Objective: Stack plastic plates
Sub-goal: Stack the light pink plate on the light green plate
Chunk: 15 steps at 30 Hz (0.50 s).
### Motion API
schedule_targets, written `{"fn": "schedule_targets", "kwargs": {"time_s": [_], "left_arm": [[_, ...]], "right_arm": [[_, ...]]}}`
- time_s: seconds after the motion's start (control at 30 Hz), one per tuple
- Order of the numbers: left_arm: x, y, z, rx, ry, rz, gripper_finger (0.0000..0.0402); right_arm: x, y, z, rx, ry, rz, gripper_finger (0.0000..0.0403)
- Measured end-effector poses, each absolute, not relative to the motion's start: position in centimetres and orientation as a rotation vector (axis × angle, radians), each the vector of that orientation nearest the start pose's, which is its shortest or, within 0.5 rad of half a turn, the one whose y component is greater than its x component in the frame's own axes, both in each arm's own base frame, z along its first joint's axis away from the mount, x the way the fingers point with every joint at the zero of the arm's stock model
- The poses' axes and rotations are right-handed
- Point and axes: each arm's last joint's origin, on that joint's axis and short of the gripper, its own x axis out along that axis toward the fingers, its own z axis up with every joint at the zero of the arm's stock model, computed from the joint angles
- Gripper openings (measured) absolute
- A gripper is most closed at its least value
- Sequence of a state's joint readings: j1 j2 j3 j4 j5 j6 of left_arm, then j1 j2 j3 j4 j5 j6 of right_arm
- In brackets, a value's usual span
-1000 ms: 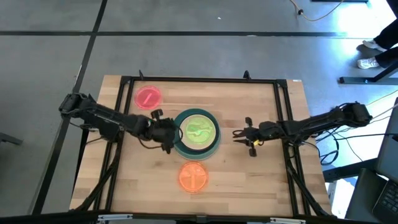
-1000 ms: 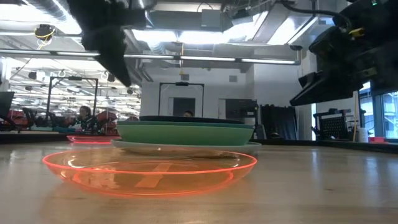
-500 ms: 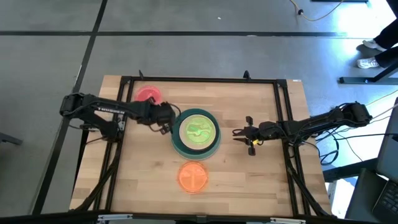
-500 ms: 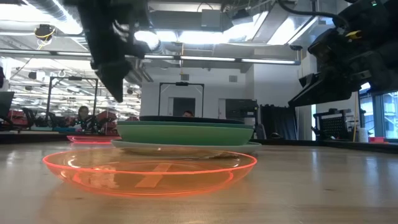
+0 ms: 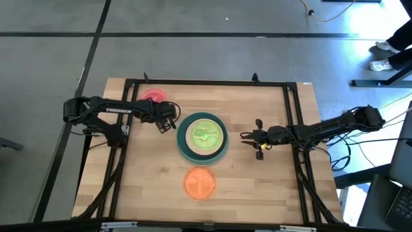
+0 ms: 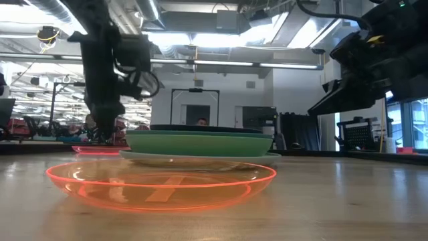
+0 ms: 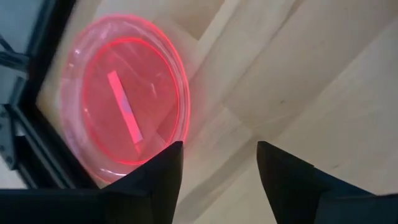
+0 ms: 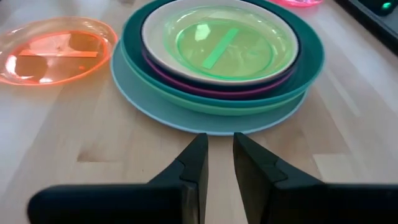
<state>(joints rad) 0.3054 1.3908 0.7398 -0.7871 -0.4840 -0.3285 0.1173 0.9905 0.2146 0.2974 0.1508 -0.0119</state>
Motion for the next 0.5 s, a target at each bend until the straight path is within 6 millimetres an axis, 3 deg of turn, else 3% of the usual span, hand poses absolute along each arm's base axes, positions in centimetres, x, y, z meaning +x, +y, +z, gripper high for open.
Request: {"fn": "schedule_targets", "kwargs": {"time_s": [0.5], "left_arm": [[18.9,12.0,15.4,-0.262,1.266,0.918,0.0188]], "right_arm": [[17.7,1.6,15.1,-0.080,0.475,-0.046,0.0067]]}}
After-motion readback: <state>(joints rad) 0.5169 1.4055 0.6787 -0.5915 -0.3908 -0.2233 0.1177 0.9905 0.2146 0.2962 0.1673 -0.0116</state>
